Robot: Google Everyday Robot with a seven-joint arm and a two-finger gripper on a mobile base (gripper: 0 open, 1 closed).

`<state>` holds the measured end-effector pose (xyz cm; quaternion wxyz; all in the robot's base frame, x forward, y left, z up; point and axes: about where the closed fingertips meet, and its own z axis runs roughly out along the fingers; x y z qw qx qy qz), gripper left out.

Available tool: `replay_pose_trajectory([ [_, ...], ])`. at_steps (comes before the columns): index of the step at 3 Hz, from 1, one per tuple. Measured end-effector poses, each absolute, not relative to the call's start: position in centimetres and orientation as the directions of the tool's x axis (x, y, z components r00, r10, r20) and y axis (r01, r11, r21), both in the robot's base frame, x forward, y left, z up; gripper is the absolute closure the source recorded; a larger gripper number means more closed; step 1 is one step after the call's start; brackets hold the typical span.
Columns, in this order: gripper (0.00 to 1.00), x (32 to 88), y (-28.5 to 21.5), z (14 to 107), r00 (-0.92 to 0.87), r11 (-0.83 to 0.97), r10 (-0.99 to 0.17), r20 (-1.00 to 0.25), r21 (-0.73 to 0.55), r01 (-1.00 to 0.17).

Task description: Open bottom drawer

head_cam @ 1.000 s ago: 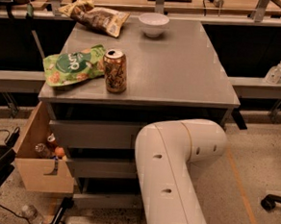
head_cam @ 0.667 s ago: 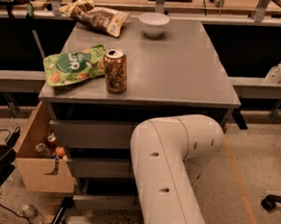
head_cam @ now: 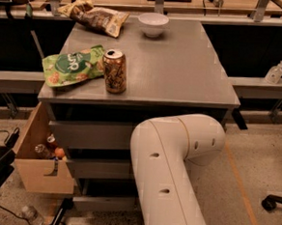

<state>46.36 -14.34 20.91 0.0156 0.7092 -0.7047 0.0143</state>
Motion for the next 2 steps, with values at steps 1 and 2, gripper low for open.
replay_pose_trajectory([
  [1, 1.0, 46.35, -14.34, 20.91, 0.007, -0.006, -0.999, 0.042, 0.002, -1.0],
  [2, 1.0, 47.12, -14.48, 21.28, 0.011, -0.012, -0.999, 0.046, -0.027, -1.0],
])
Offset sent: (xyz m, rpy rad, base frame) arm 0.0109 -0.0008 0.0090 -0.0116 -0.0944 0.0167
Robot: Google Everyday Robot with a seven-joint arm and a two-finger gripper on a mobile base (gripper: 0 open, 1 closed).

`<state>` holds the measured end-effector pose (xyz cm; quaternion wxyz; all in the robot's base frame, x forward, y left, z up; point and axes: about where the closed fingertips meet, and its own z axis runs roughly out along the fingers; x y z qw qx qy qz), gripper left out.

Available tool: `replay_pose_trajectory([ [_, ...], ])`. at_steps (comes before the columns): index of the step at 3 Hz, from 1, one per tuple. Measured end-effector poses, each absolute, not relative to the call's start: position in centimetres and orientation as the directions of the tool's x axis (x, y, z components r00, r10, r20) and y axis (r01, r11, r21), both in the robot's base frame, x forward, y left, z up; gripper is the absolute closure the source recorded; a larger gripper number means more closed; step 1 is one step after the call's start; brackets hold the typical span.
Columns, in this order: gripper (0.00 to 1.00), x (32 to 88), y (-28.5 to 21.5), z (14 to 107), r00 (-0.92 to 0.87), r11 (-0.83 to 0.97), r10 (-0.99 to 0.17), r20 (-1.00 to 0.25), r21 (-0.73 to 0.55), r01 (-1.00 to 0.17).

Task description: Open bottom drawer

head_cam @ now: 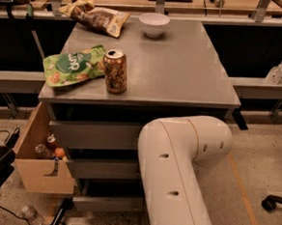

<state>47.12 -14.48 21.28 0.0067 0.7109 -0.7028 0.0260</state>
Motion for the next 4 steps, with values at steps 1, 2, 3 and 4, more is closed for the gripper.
replay_pose_trajectory([
  [1, 1.0, 49.1, -15.0, 22.9, -0.038, 0.032, -0.998, 0.042, -0.127, -0.991],
  [2, 1.0, 48.2, -16.9, 24.1, -0.105, 0.099, -0.994, 0.011, -0.249, -0.963],
  [3, 1.0, 47.5, -18.4, 24.8, -0.098, 0.096, -0.995, -0.012, -0.338, -0.936],
  [4, 1.0, 48.0, -19.6, 25.2, -0.063, 0.078, -0.997, -0.049, -0.433, -0.898],
])
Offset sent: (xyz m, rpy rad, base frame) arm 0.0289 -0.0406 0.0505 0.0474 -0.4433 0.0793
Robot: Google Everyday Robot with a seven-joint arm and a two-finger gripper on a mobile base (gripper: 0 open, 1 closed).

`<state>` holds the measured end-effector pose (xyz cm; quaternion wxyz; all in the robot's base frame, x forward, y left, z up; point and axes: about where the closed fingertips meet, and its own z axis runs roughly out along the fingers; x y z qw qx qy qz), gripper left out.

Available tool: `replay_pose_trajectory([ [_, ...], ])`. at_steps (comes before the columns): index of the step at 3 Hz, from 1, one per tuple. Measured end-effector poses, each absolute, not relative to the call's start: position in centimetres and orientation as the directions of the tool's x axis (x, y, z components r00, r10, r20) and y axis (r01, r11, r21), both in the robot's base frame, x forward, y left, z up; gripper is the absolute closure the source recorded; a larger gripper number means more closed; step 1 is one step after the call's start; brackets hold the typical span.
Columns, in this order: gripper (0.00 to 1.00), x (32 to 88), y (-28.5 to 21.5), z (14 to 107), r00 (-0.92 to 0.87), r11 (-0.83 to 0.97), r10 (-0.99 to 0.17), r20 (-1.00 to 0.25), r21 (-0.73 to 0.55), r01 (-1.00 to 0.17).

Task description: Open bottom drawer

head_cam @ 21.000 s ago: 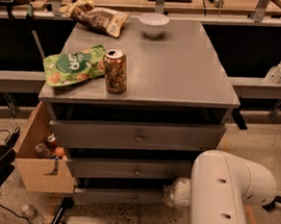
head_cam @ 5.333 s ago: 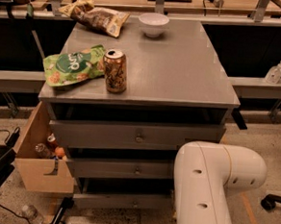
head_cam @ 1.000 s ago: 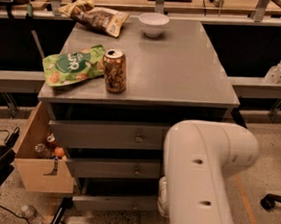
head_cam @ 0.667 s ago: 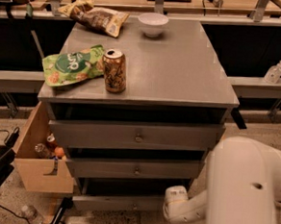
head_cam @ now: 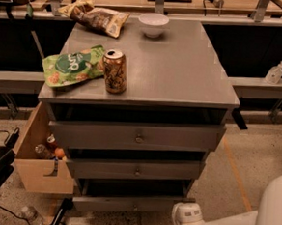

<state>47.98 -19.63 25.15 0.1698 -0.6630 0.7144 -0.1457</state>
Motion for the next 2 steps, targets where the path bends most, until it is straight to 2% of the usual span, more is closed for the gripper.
replay_pose_trajectory([
  [2, 1.0, 48.7, -20.03, 25.69, -0.016, 0.029, -0.999, -0.031, -0.474, -0.88],
])
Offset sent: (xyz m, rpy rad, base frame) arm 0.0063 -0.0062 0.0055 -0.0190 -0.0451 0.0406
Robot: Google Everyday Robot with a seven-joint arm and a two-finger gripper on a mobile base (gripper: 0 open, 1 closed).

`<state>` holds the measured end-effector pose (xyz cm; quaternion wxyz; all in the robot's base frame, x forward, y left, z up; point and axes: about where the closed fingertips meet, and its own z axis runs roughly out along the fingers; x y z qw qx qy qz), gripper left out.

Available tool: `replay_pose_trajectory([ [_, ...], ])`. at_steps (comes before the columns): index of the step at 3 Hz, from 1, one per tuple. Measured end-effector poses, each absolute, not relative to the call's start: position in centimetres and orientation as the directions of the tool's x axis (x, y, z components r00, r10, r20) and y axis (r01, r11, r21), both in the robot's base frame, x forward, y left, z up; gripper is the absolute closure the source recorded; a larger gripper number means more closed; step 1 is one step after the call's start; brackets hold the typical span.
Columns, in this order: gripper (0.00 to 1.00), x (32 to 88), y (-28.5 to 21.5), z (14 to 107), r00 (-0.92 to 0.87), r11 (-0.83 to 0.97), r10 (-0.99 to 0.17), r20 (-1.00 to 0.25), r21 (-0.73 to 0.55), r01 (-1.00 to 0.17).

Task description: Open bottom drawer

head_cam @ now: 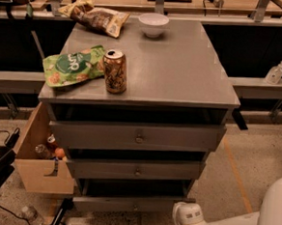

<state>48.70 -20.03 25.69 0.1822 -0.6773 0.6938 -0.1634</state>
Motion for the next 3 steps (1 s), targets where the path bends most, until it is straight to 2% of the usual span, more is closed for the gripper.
replay_pose_trajectory([
  [1, 1.0, 50.9, -19.5, 25.2, -0.005, 0.044, -0.997, -0.079, -0.509, -0.86],
  [3, 1.0, 60.4, -16.8, 24.5, 0.112, 0.063, -0.966, -0.233, -0.634, -0.771],
])
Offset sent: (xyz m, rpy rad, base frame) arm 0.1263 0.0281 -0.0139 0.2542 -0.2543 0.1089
